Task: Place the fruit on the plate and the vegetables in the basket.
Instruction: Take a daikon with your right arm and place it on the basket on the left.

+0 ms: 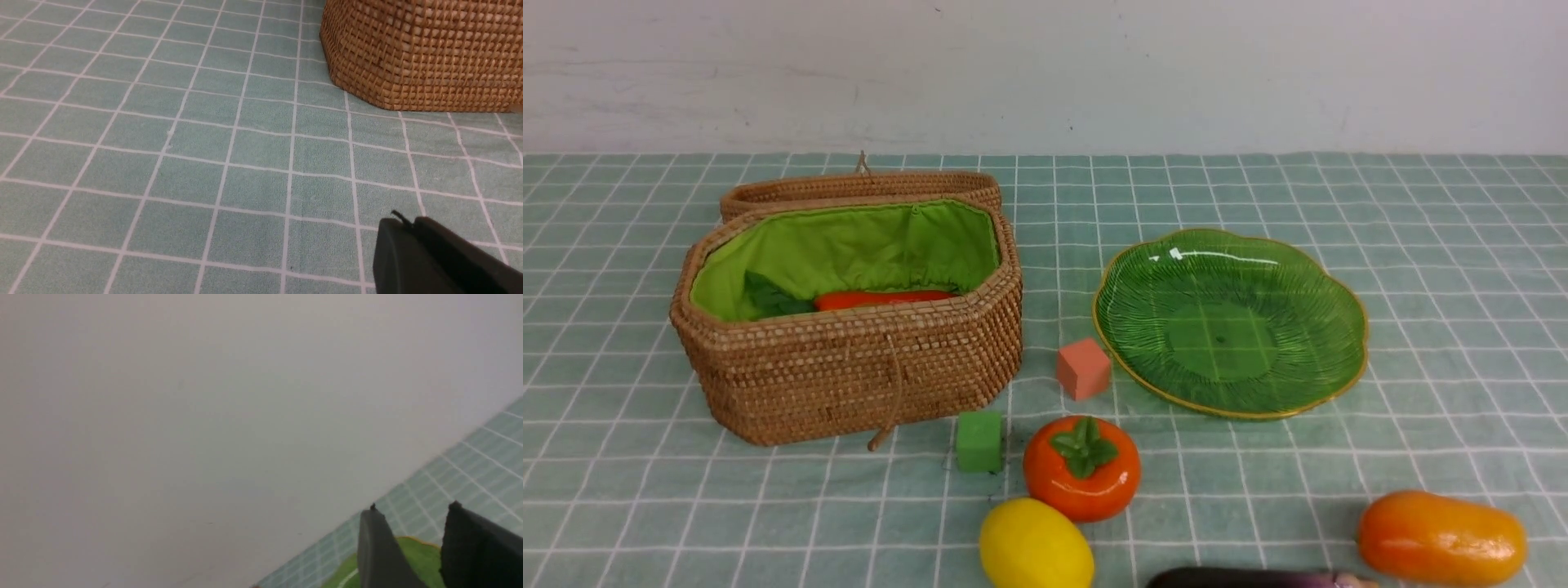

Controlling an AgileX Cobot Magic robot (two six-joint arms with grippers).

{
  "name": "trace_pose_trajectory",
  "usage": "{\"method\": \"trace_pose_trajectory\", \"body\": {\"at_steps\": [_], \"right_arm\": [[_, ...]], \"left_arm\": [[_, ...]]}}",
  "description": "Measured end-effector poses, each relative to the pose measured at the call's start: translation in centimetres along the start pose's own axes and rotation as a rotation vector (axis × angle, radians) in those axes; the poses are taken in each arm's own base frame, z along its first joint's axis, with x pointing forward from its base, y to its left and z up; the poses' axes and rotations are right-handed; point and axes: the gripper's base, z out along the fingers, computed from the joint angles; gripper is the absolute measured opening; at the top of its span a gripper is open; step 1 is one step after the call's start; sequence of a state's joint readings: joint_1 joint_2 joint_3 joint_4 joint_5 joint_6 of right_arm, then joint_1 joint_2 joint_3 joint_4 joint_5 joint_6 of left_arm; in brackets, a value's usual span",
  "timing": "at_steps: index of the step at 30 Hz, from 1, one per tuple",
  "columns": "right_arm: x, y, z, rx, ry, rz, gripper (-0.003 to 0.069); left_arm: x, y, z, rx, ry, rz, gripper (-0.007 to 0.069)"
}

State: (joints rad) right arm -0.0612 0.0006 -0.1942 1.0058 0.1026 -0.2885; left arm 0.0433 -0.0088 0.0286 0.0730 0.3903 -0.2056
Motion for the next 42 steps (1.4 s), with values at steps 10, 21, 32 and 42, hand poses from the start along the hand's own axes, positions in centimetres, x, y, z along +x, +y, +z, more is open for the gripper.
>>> {"method": "trace_pose_trajectory", "body": {"at_steps": [10,21,32,42], "right_arm": [[-3.1,6.5,5.5,-0.136,0.660,-0.468,0.0241],[2.1,4.9,9.3,-0.375,1.262,-0.563,0.0261],[10.2,5.4,10.7,-0.489,1.676,-0.838,0.0657],[17.9,4.7,11.6,-0.501,1.831,-1.012,0.0620]], "left_arm": [[0.0,0.0,0.0,0.000,0.000,0.000,0.0050],[0.0,0.0,0.0,0.000,0.001,0.000,0.0061],[0.0,0.0,0.0,0.000,0.001,0.000,0.0069],[0.0,0.0,0.0,0.000,0.001,0.000,0.0079]]}}
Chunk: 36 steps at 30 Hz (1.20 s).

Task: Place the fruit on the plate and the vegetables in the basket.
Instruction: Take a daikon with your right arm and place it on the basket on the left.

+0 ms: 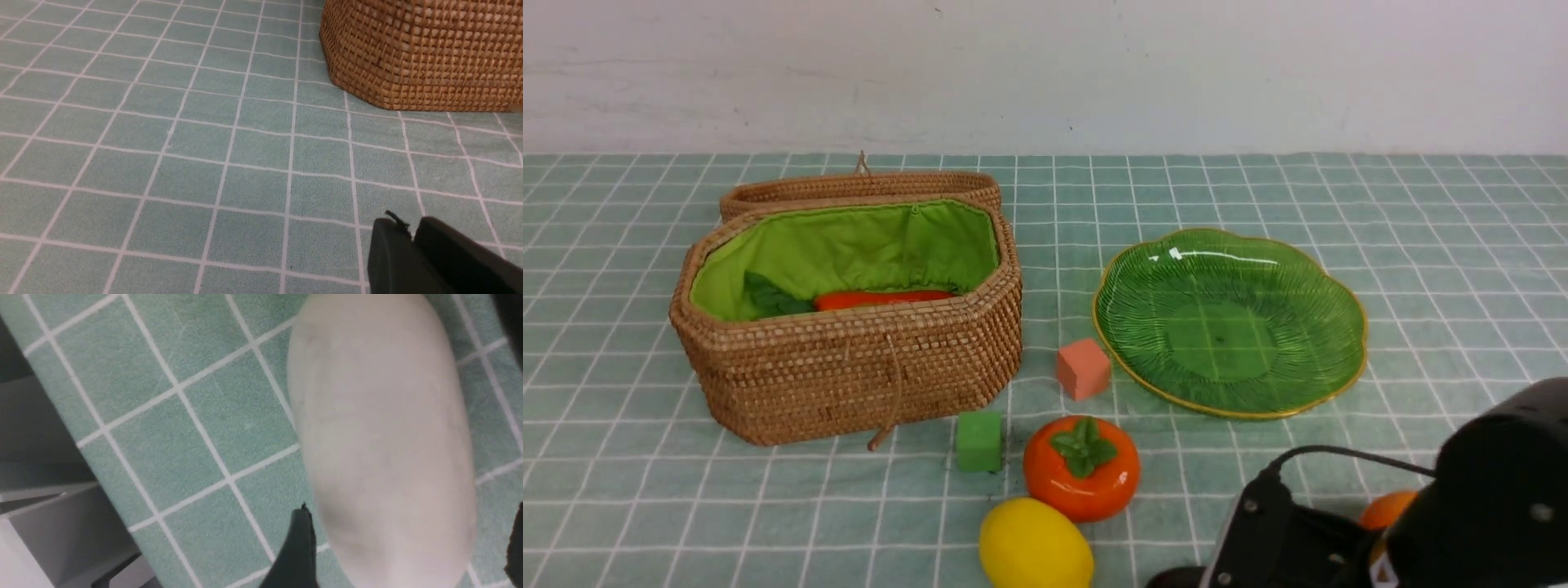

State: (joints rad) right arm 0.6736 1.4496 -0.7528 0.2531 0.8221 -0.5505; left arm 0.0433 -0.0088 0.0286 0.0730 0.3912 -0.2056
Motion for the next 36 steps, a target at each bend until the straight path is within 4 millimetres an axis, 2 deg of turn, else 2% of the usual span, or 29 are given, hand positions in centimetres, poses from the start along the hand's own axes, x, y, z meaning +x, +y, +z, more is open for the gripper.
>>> {"method": "trace_pose_trajectory", "body": {"at_steps": [3,5,11,15,18,19,20,21,22,23,24,26,29,30,33,36], "right_arm": [[-0.5,-0.7,2.2,-0.002,0.037,0.010,0.0561],[-0.9,-0.9,2.7,-0.014,0.056,0.017,0.0530],[-1.6,-0.7,2.4,-0.055,0.060,0.040,0.0530],[-2.8,-0.4,0.1,-0.087,0.039,0.023,0.0530],[-5.2,0.1,-3.8,-0.131,-0.048,-0.073,0.0530],[-5.4,0.2,-4.1,-0.134,-0.054,-0.078,0.0530],[-7.2,0.3,-6.4,-0.140,-0.131,-0.126,0.0530],[-7.4,0.3,-6.7,-0.139,-0.141,-0.135,0.0530],[-9.0,0.3,-8.7,-0.127,-0.226,-0.178,0.0530],[-9.2,0.3,-8.9,-0.126,-0.233,-0.183,0.0530],[-10.9,0.2,-10.9,-0.101,-0.313,-0.219,0.0530],[-12.8,-0.2,-12.6,-0.065,-0.388,-0.255,0.0530],[-16.2,-1.4,-13.8,-0.016,-0.461,-0.294,0.0530],[-16.5,-1.5,-13.8,-0.014,-0.464,-0.295,0.0530],[-19.7,-3.0,-12.8,0.001,-0.477,-0.309,0.0530],[-21.8,-4.2,-11.6,0.013,-0.477,-0.309,0.0530]], "left_arm": [[0.0,0.0,0.0,0.000,0.000,0.000,0.0079],[0.0,0.0,0.0,0.000,0.000,0.000,0.0079],[0.0,0.0,0.0,0.000,0.000,0.000,0.0081],[0.0,0.0,0.0,0.000,0.000,0.000,0.0083],[0.0,0.0,0.0,0.000,0.000,0.000,0.0088],[0.0,0.0,0.0,0.000,0.000,0.000,0.0088],[0.0,0.0,0.0,0.000,0.000,0.000,0.0090],[0.0,0.0,0.0,0.000,0.000,0.000,0.0090],[0.0,0.0,0.0,0.000,0.000,0.000,0.0092],[0.0,0.0,0.0,0.000,0.000,0.000,0.0092],[0.0,0.0,0.0,0.000,0.000,0.000,0.0092],[0.0,0.0,0.0,0.000,0.000,0.000,0.0092],[0.0,0.0,0.0,0.000,0.000,0.000,0.0095],[0.0,0.0,0.0,0.000,0.000,0.000,0.0096],[0.0,0.0,0.0,0.000,0.000,0.000,0.0101],[0.0,0.0,0.0,0.000,0.000,0.000,0.0103]]}}
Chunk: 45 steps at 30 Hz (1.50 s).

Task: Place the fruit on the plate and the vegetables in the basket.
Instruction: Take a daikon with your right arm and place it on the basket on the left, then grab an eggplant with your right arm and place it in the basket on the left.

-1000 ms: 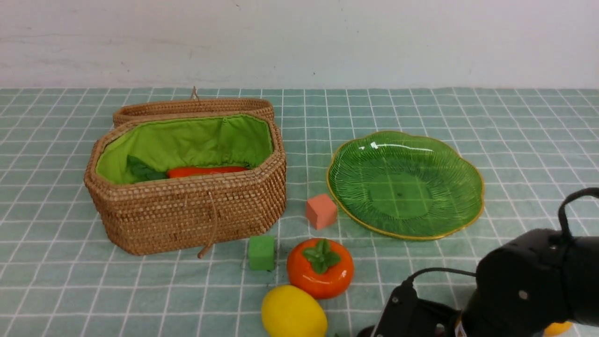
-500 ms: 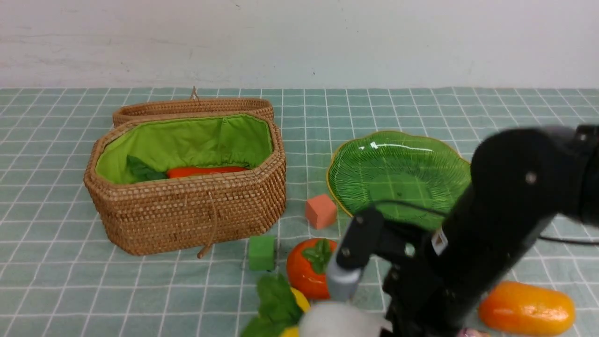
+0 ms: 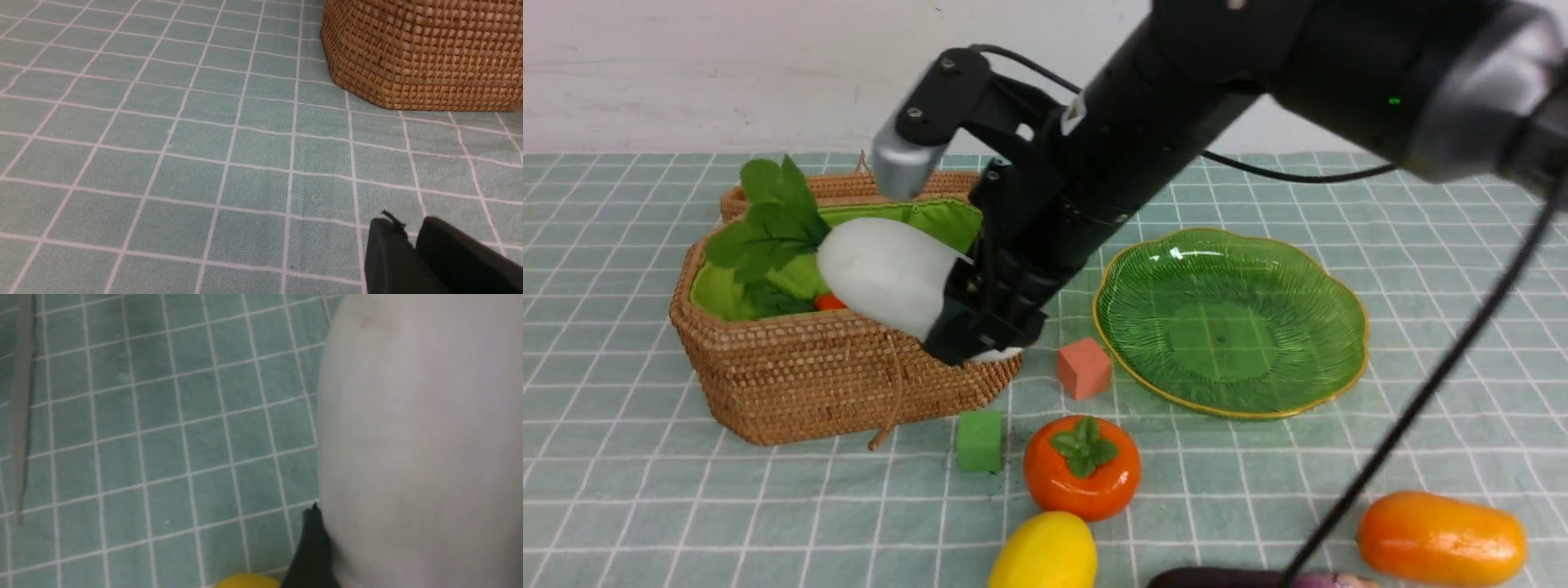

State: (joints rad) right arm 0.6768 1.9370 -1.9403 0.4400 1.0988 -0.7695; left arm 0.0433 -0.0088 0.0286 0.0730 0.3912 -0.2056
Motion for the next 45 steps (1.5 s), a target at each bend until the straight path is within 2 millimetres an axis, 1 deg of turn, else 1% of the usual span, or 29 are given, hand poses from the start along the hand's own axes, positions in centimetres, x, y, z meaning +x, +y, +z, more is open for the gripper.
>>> {"method": "trace_pose_trajectory", "body": {"at_steps": [1,2,3,6,7,10,12,13,17,19,22,24,25,27,28,30,31,32,33,34,35,36,38,39,41,42,43,44,45], "right_arm": [[-0.5,-1.0,1.3,0.013,-0.002,0.001,0.0530],[-0.5,-1.2,1.5,0.017,-0.002,0.001,0.0530],[-0.8,-2.0,2.5,0.038,-0.012,-0.002,0.0530],[-1.3,-3.4,4.2,0.099,-0.069,-0.002,0.0530],[-1.3,-3.5,4.4,0.105,-0.073,-0.001,0.0530],[-2.0,-5.6,6.3,0.253,-0.216,0.011,0.0530],[-2.0,-6.3,7.1,0.302,-0.259,0.017,0.0530],[-2.0,-6.4,7.3,0.306,-0.263,0.018,0.0530],[-1.4,-7.5,9.5,0.357,-0.303,0.045,0.0530],[-1.2,-7.6,9.9,0.358,-0.306,0.066,0.0533],[-1.3,-7.6,9.8,0.356,-0.310,0.078,0.0601],[-1.4,-7.4,9.4,0.342,-0.300,0.082,0.0659],[-1.4,-7.3,9.3,0.336,-0.295,0.083,0.0665],[-1.7,-6.3,7.4,0.288,-0.233,0.054,0.0676],[-1.7,-6.0,6.8,0.272,-0.206,0.043,0.0671],[-2.1,-5.3,4.9,0.259,-0.180,0.019,0.0660],[-2.2,-4.8,3.6,0.240,-0.158,0.013,0.0647],[-2.3,-4.3,1.7,0.226,-0.145,0.008,0.0635],[-2.0,-3.8,-1.8,0.214,-0.132,0.018,0.0601],[-2.0,-3.6,-2.1,0.212,-0.132,0.018,0.0598],[-1.4,-3.3,-4.8,0.228,-0.134,0.024,0.0581],[-0.6,-3.1,-6.3,0.244,-0.130,0.030,0.0573],[1.4,-3.2,-7.4,0.270,-0.098,0.043,0.0567],[3.8,-2.9,-7.8,0.293,-0.050,0.039,0.0568],[6.6,-2.2,-7.3,0.295,0.029,0.006,0.0573],[8.3,-1.6,-6.3,0.272,0.085,-0.014,0.0577],[8.6,-1.5,-6.2,0.266,0.096,-0.029,0.0579],[10.9,0.4,-4.6,0.200,0.173,-0.090,0.0589],[11.5,0.7,-4.1,0.184,0.188,-0.091,0.0591]], "left_arm": [[0.0,0.0,0.0,0.000,0.000,0.000,0.0103],[0.0,0.0,0.0,0.000,0.000,0.000,0.0103],[0.0,0.0,0.0,0.000,0.000,0.000,0.0106],[0.0,0.0,0.0,0.000,0.000,0.000,0.0107],[0.0,0.0,0.0,0.000,0.000,0.000,0.0108],[0.0,0.0,0.0,0.000,0.000,0.000,0.0109],[0.0,0.0,0.0,0.000,0.000,0.000,0.0109],[0.0,0.0,0.0,0.000,0.000,0.000,0.0109],[0.0,0.0,0.0,0.000,0.000,0.000,0.0109],[0.0,0.0,0.0,0.000,0.000,0.000,0.0111],[0.0,0.0,0.0,0.000,0.000,0.000,0.0112],[0.0,0.0,0.0,0.000,0.000,0.000,0.0112],[0.0,0.0,0.0,0.000,0.000,0.000,0.0112],[0.0,0.0,0.0,0.000,0.000,0.000,0.0113],[0.0,0.0,0.0,0.000,0.000,0.000,0.0113],[0.0,0.0,0.0,0.000,0.000,0.000,0.0113],[0.0,0.0,0.0,0.000,0.000,0.000,0.0113],[0.0,0.0,0.0,0.000,0.000,0.000,0.0113],[0.0,0.0,0.0,0.000,0.000,0.000,0.0116],[0.0,0.0,0.0,0.000,0.000,0.000,0.0116],[0.0,0.0,0.0,0.000,0.000,0.000,0.0117],[0.0,0.0,0.0,0.000,0.000,0.000,0.0120],[0.0,0.0,0.0,0.000,0.000,0.000,0.0122],[0.0,0.0,0.0,0.000,0.000,0.000,0.0124],[0.0,0.0,0.0,0.000,0.000,0.000,0.0124],[0.0,0.0,0.0,0.000,0.000,0.000,0.0126],[0.0,0.0,0.0,0.000,0.000,0.000,0.0126],[0.0,0.0,0.0,0.000,0.000,0.001,0.0129],[0.0,0.0,0.0,0.000,0.000,0.001,0.0129]]}}
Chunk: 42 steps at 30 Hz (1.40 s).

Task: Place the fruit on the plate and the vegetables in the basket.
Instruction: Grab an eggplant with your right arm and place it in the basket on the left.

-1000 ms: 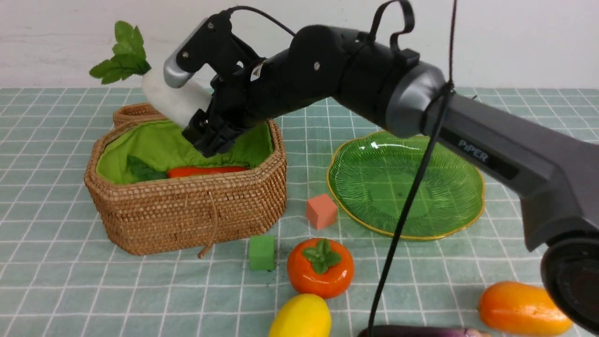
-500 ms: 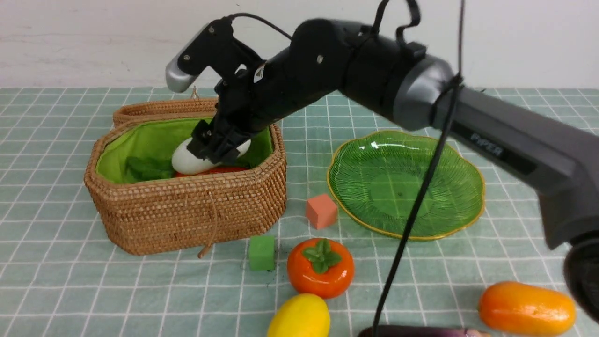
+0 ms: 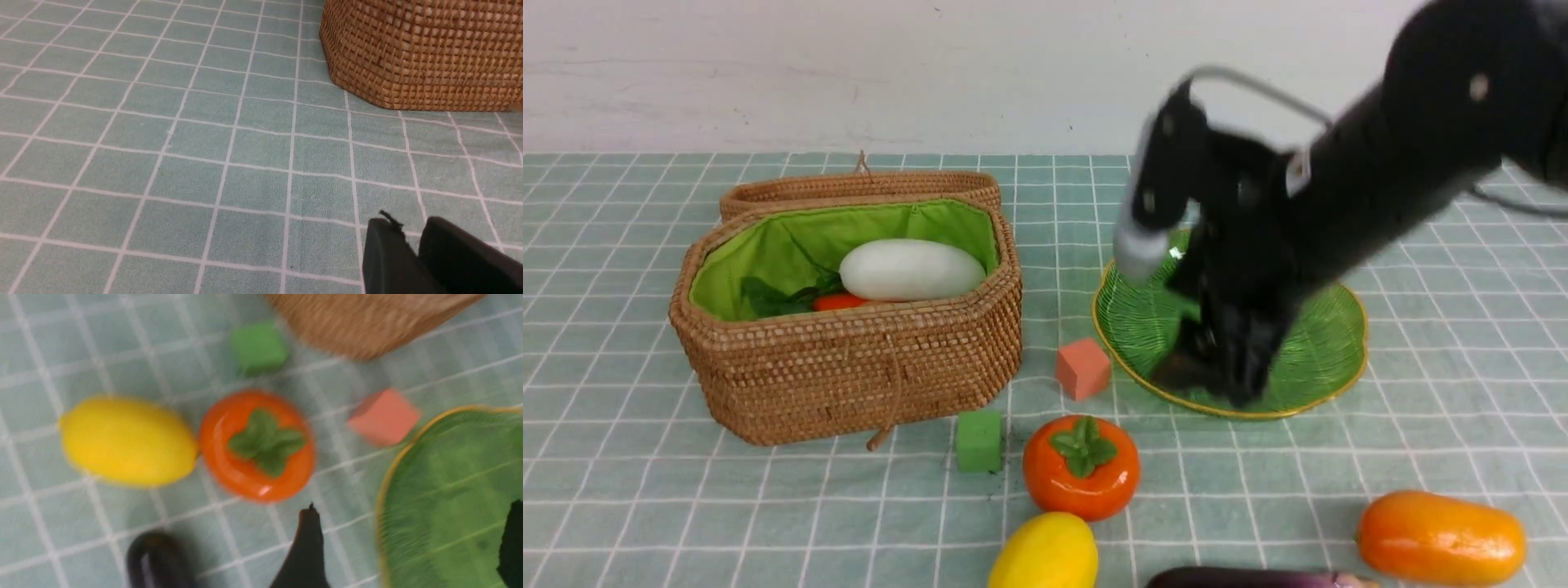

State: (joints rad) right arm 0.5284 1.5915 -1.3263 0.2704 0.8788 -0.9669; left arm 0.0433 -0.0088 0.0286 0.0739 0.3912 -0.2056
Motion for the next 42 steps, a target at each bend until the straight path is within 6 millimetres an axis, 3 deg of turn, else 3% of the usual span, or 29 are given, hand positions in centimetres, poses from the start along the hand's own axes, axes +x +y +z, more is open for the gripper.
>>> {"method": "trace_pose_trajectory", "body": {"at_steps": [1,2,4,12,17,18,21,25,26,27,28,31,32,33,36,39,41,42], "right_arm": [[1.2,2.0,1.4,-0.053,0.038,-0.044,0.0597],[1.3,2.3,1.5,-0.060,0.041,-0.055,0.0598],[3.2,5.2,3.9,-0.122,0.093,-0.089,0.0605],[6.1,6.8,8.1,-0.165,0.214,-0.129,0.0591],[6.8,7.0,9.7,-0.212,0.280,-0.126,0.0435],[6.2,6.6,9.3,-0.244,0.305,-0.130,0.0395],[5.0,5.8,8.3,-0.263,0.312,-0.135,0.0400],[0.2,2.8,4.8,-0.197,0.215,-0.123,0.0400],[-2.2,1.4,3.1,-0.137,0.121,-0.112,0.0400],[-2.5,1.2,2.9,-0.128,0.112,-0.113,0.0400],[-4.7,0.0,1.3,-0.061,-0.002,-0.090,0.0400],[-8.9,-2.4,-1.1,0.094,-0.268,-0.007,0.0400],[-9.0,-2.5,-1.1,0.097,-0.271,-0.007,0.0400],[-10.4,-3.5,-1.5,0.157,-0.386,0.039,0.0400],[-12.3,-5.1,-1.0,0.242,-0.556,0.130,0.0400],[-13.7,-7.2,2.9,0.378,-0.733,0.307,0.0400],[-13.7,-7.7,4.4,0.442,-0.755,0.339,0.0400],[-13.6,-7.7,6.5,0.470,-0.741,0.347,0.0400]], "left_arm": [[0.0,0.0,0.0,0.000,0.000,0.000,0.0131],[0.0,0.0,0.0,0.000,0.000,0.000,0.0131],[0.0,0.0,0.0,0.000,0.000,0.000,0.0133],[0.0,0.0,0.0,0.000,0.000,0.000,0.0141],[0.0,0.0,0.0,0.000,0.000,0.000,0.0146],[0.0,0.0,0.0,0.000,0.000,0.000,0.0148],[0.0,0.0,0.0,0.000,0.000,0.000,0.0151],[0.0,0.0,0.0,0.000,0.000,0.000,0.0155],[0.0,0.0,0.0,0.000,0.000,0.000,0.0157],[0.0,0.0,0.0,0.000,0.000,0.000,0.0158],[0.0,0.0,0.0,0.000,0.000,0.000,0.0160],[0.0,0.0,0.0,0.000,0.000,0.000,0.0165],[0.0,0.0,0.0,0.000,0.000,0.000,0.0165],[0.0,0.0,0.0,0.000,0.000,0.000,0.0166],[0.0,0.0,0.0,0.000,0.000,0.000,0.0167],[0.0,0.0,0.0,0.000,0.000,0.000,0.0174],[0.0,0.0,0.0,0.000,0.000,0.000,0.0175],[0.0,0.0,0.0,0.000,0.000,0.001,0.0176]]}}
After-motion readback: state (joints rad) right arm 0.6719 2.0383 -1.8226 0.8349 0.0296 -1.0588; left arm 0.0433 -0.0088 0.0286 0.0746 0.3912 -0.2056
